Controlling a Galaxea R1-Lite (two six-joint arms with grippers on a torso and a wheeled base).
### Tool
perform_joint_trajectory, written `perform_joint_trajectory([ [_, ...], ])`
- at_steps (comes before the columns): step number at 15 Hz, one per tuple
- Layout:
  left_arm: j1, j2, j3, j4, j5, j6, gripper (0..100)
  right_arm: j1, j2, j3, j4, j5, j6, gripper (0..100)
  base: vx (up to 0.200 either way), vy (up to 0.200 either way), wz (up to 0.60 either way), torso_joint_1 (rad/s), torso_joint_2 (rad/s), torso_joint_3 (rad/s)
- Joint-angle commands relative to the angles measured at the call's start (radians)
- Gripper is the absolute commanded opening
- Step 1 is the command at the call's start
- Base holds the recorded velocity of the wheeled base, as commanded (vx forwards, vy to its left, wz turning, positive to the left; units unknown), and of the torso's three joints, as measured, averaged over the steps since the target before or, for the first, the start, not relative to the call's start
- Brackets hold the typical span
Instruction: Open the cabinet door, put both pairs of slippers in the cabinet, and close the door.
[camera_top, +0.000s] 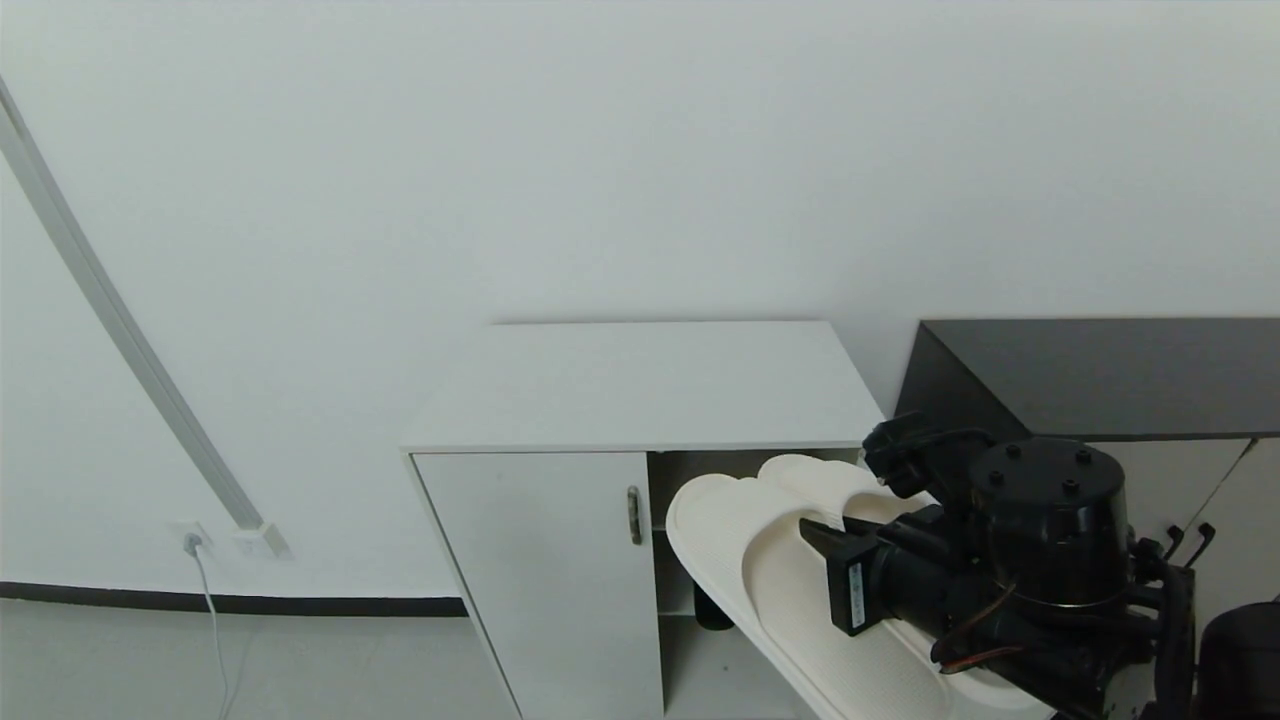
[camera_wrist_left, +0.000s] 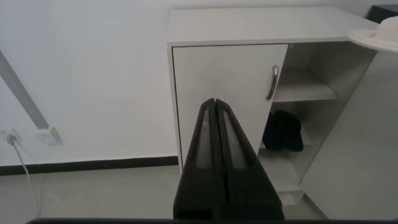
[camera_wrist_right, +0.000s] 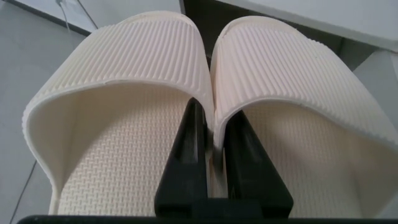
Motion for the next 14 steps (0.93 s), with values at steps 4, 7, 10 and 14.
perform_joint_trajectory([
  [4, 0.0, 0.001, 0.0, 0.0, 0.001, -0.001, 0, 0.001, 0.006, 0.002, -0.001, 0.0, 0.0, 0, 0.0, 0.0, 0.0, -0.183, 0.42, 0.238],
  [7, 0.0, 0.001, 0.0, 0.0, 0.0, -0.001, 0, 0.002, 0.006, 0.002, -0.001, 0.0, -0.001, 0, 0.0, 0.0, 0.0, -0.232, 0.55, 0.31],
  [10, 0.0, 0.001, 0.0, 0.0, 0.001, -0.001, 0, 0.002, 0.006, 0.005, -0.001, -0.001, -0.003, 0, 0.0, 0.0, 0.0, -0.225, 0.56, 0.321],
  [14, 0.0, 0.001, 0.0, 0.0, 0.001, -0.001, 0, 0.004, -0.002, 0.009, -0.002, -0.003, -0.003, 0, 0.0, 0.0, 0.0, -0.203, 0.53, 0.321],
])
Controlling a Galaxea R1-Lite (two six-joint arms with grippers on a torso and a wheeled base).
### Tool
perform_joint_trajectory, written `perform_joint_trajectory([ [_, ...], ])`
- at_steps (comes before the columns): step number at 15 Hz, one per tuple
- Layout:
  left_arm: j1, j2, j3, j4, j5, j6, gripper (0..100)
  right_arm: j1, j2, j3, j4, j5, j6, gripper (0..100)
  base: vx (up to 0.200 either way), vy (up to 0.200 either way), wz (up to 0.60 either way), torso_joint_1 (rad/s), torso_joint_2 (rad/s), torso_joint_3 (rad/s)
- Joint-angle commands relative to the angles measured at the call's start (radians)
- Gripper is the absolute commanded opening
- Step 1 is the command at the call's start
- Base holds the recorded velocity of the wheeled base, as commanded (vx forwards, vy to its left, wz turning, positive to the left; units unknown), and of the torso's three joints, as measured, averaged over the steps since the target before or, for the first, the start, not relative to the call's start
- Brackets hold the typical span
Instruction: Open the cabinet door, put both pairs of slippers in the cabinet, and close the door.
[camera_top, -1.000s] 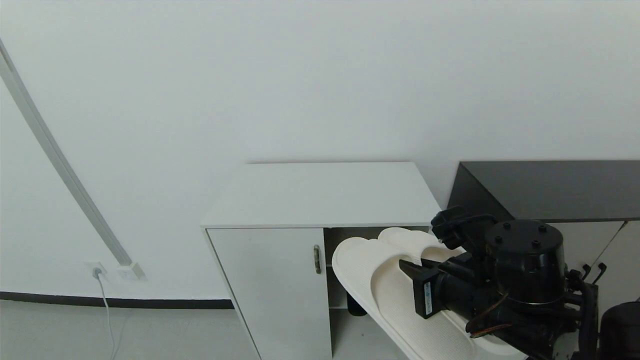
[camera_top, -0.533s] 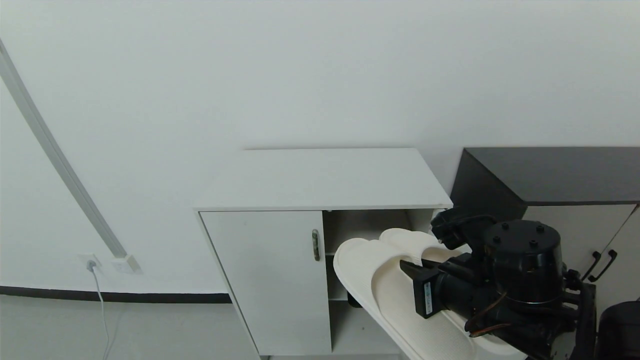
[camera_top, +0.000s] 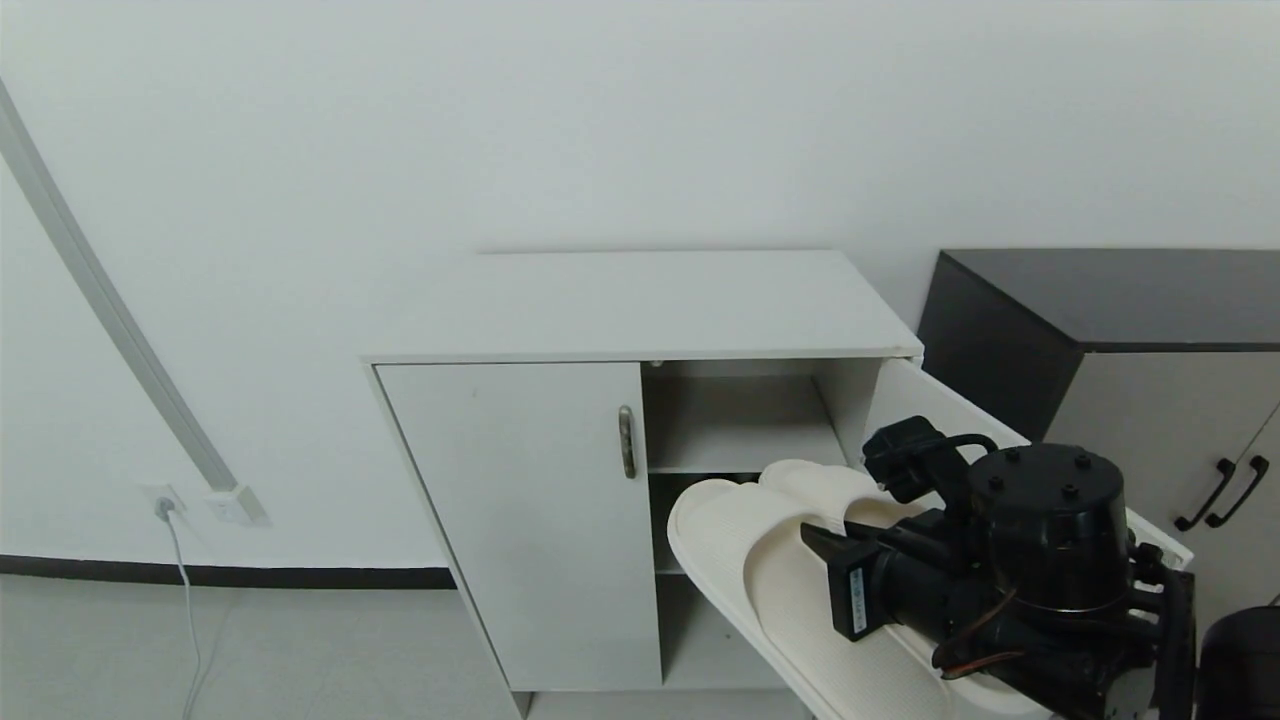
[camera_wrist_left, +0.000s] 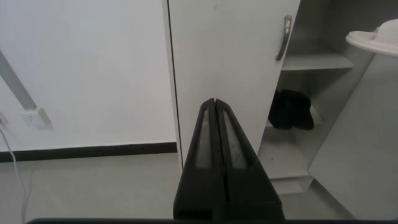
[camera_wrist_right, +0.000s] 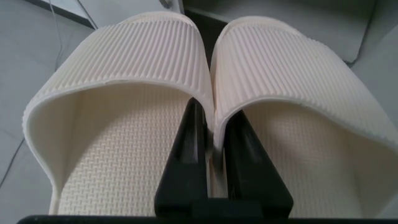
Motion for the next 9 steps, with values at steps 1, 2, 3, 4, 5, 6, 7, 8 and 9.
perform_joint_trajectory([
  [1, 0.0, 0.001, 0.0, 0.0, 0.001, 0.0, 0, 0.009, 0.001, 0.0, -0.001, 0.0, -0.001, 0, 0.0, 0.0, 0.0, -0.188, 0.51, 0.32],
  [2, 0.0, 0.001, 0.0, 0.0, -0.001, 0.0, 0, 0.011, 0.001, 0.0, -0.001, -0.001, -0.001, 0, 0.0, 0.0, 0.0, -0.178, 0.5, 0.32],
  [3, 0.0, 0.001, 0.0, 0.0, 0.001, 0.0, 0, 0.012, 0.001, 0.0, -0.001, -0.001, -0.001, 0, 0.0, 0.0, 0.0, -0.173, 0.5, 0.32],
  [4, 0.0, 0.001, 0.0, 0.0, 0.001, 0.0, 0, 0.012, 0.002, 0.0, -0.001, -0.001, -0.001, 0, 0.0, 0.0, 0.0, -0.168, 0.49, 0.33],
  [5, 0.0, 0.001, 0.0, 0.0, 0.001, 0.0, 0, 0.012, 0.002, 0.0, -0.001, 0.0, -0.001, 0, 0.0, 0.0, 0.0, -0.154, 0.48, 0.325],
  [6, 0.0, 0.001, 0.0, 0.0, 0.001, 0.0, 0, 0.012, -0.001, 0.0, -0.001, -0.001, -0.001, 0, 0.0, 0.0, 0.0, -0.159, 0.48, 0.325],
  [7, 0.0, 0.001, 0.0, 0.0, -0.001, 0.0, 0, 0.012, -0.002, 0.0, -0.001, -0.001, -0.001, 0, 0.0, 0.0, 0.0, -0.149, 0.47, 0.32],
  [8, 0.0, 0.001, 0.0, 0.0, 0.001, 0.0, 0, 0.012, -0.002, 0.0, -0.001, -0.001, -0.001, 0, 0.0, 0.0, 0.0, -0.154, 0.49, 0.339],
  [9, 0.0, 0.001, 0.0, 0.0, 0.001, 0.0, 0, 0.012, -0.002, 0.0, -0.001, -0.001, -0.001, 0, 0.0, 0.0, 0.0, -0.134, 0.47, 0.334],
])
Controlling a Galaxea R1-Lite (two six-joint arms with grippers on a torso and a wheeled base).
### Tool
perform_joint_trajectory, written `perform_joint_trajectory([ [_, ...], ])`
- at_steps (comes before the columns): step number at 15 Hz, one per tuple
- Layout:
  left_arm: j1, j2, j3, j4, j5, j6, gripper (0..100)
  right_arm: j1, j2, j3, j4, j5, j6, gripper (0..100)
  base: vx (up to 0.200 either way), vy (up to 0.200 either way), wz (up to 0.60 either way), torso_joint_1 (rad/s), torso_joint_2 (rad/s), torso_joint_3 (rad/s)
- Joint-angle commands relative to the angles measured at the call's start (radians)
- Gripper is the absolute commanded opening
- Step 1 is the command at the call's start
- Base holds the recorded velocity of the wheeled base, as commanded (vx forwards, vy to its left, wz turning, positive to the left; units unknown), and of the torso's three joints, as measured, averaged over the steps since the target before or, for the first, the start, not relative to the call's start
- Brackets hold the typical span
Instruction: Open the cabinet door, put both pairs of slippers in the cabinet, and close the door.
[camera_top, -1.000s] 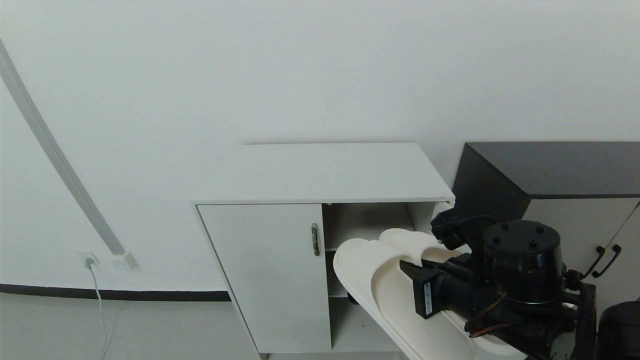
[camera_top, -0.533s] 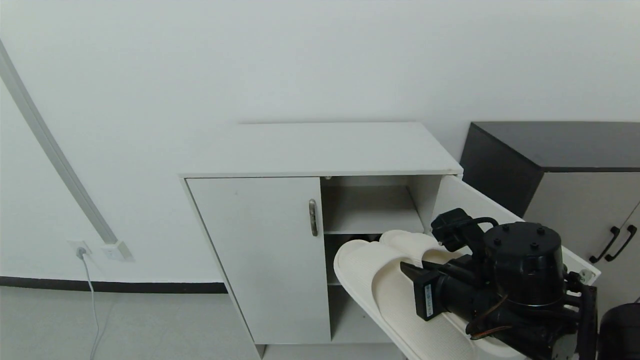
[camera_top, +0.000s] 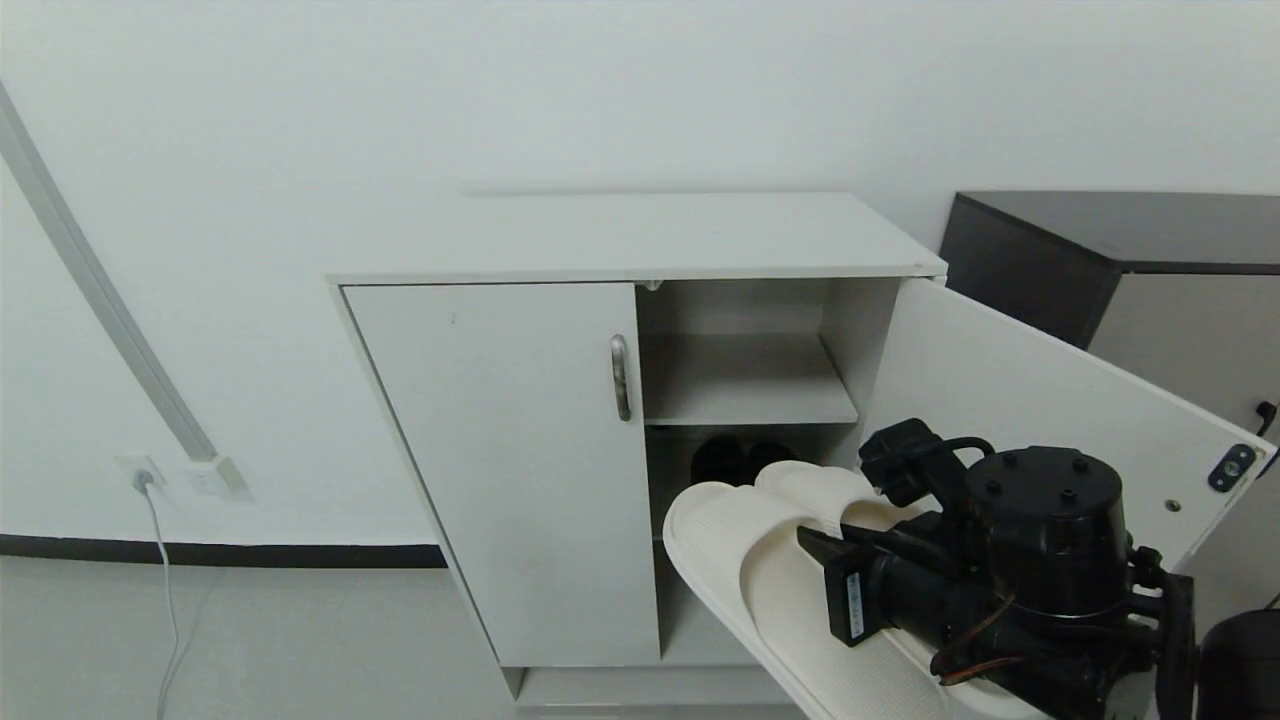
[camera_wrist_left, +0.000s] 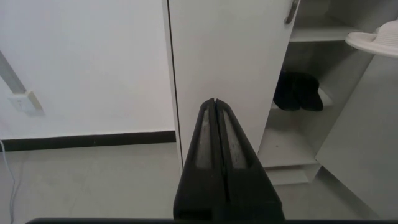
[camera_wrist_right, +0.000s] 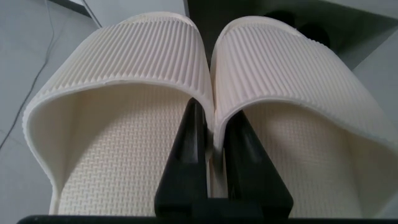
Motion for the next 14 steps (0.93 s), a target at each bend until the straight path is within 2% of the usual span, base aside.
perform_joint_trajectory([
  [1, 0.0, 0.001, 0.0, 0.0, 0.0, 0.0, 0, 0.006, 0.0, 0.001, -0.001, 0.0, 0.0, 0, 0.0, 0.0, 0.0, -0.115, 0.47, 0.349],
  [9, 0.0, 0.001, 0.0, 0.0, 0.0, -0.001, 0, 0.008, 0.017, 0.03, -0.055, 0.001, 0.0, 0, 0.0, 0.0, 0.0, -0.068, 0.45, 0.375],
  [14, 0.0, 0.001, 0.0, 0.0, 0.0, -0.001, 0, 0.008, 0.037, 0.033, -0.058, 0.0, 0.0, 0, 0.0, 0.0, 0.0, -0.002, 0.1, 0.092],
])
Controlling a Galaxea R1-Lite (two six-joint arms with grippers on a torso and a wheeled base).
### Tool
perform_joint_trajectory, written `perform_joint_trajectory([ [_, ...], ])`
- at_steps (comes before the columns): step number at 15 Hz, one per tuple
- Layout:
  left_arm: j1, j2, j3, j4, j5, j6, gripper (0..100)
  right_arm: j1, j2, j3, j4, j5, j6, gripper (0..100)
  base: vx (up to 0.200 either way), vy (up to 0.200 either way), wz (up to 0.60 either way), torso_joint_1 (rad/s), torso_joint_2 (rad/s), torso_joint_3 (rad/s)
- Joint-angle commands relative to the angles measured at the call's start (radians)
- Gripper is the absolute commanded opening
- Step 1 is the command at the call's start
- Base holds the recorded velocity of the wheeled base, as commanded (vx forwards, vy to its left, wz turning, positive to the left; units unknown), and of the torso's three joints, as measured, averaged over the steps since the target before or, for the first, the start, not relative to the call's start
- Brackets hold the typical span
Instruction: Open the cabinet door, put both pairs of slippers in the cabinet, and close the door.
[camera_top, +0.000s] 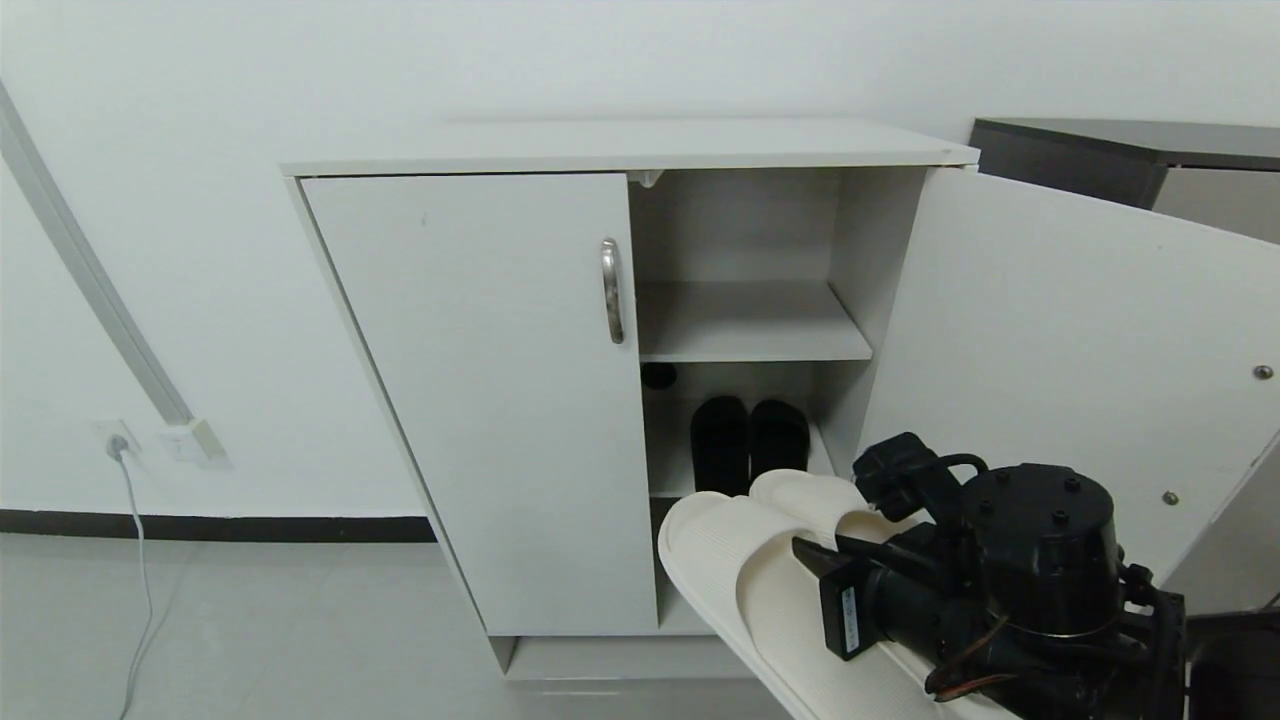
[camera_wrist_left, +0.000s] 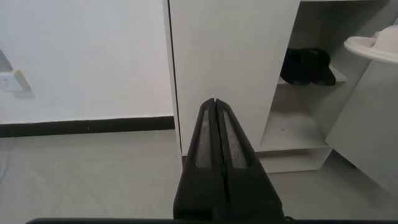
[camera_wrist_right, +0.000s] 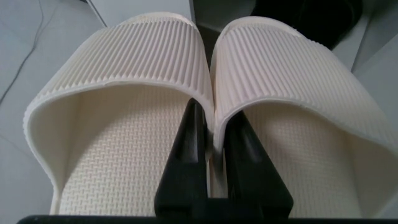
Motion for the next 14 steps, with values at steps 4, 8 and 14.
perform_joint_trajectory([
  [4, 0.001, 0.001, 0.0, 0.0, 0.0, -0.001, 0, 0.0, 0.018, -0.004, -0.01, 0.001, 0.0, 0, 0.0, 0.0, 0.0, -0.001, 0.02, 0.013],
  [8, 0.001, 0.001, 0.0, 0.0, 0.0, 0.001, 0, 0.0, 0.018, 0.001, -0.026, -0.002, 0.0, 0, 0.0, 0.1, 0.0, -0.001, 0.0, 0.001],
  [14, 0.001, 0.001, 0.0, 0.0, 0.0, 0.001, 0, 0.0, 0.02, -0.005, -0.026, -0.039, -0.002, 0, 0.0, 0.033, 0.0, -0.002, 0.0, 0.0],
])
